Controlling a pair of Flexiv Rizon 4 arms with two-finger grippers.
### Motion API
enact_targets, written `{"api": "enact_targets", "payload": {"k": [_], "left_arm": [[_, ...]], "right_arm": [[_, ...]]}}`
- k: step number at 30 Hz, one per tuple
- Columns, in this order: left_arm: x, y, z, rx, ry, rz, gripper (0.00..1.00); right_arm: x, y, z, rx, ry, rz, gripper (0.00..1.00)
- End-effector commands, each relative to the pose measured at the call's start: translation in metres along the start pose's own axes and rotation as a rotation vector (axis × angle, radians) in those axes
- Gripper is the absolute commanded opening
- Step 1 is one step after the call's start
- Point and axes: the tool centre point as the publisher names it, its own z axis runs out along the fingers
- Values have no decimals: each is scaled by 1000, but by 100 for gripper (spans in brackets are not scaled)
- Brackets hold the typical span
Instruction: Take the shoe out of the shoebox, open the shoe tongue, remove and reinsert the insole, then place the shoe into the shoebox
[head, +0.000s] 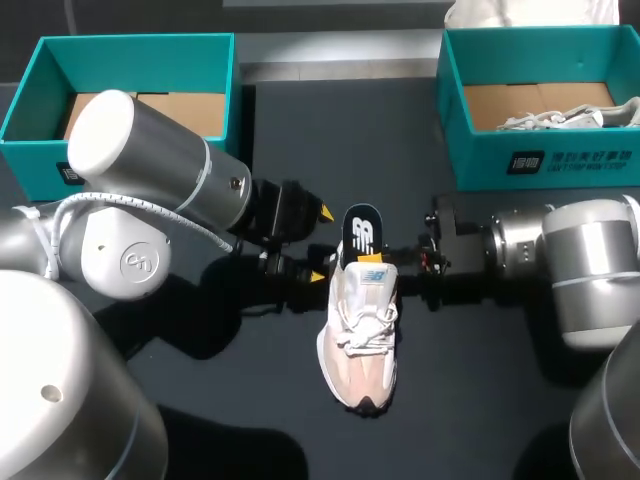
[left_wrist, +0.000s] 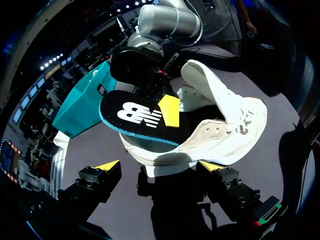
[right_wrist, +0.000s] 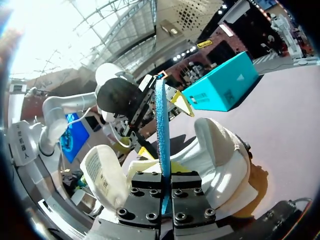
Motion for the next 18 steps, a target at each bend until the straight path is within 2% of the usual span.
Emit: {"api": "enact_targets", "payload": {"k": [1, 2, 3, 12, 15, 17, 18], "left_arm": [[1, 0, 0, 0, -2, 1, 100], [1, 0, 0, 0, -2, 1, 100], [1, 0, 0, 0, -2, 1, 100], [1, 0, 0, 0, -2, 1, 100], [1, 0, 0, 0, -2, 1, 100], [1, 0, 0, 0, -2, 1, 100], [1, 0, 0, 0, -2, 1, 100]], "right_arm": [[-1, 8, -6, -15, -6, -12, 15], [-1, 11, -7, -24, -8, -17, 22], [-1, 15, -7, -28, -8, -24, 23], [-2, 36, -5, -64, 0, -58, 22], [-4, 31, -3, -54, -7, -51, 13], [-6, 24, -2, -31, -13, -27, 0], [-7, 20, -2, -17, -14, -21, 0]]}}
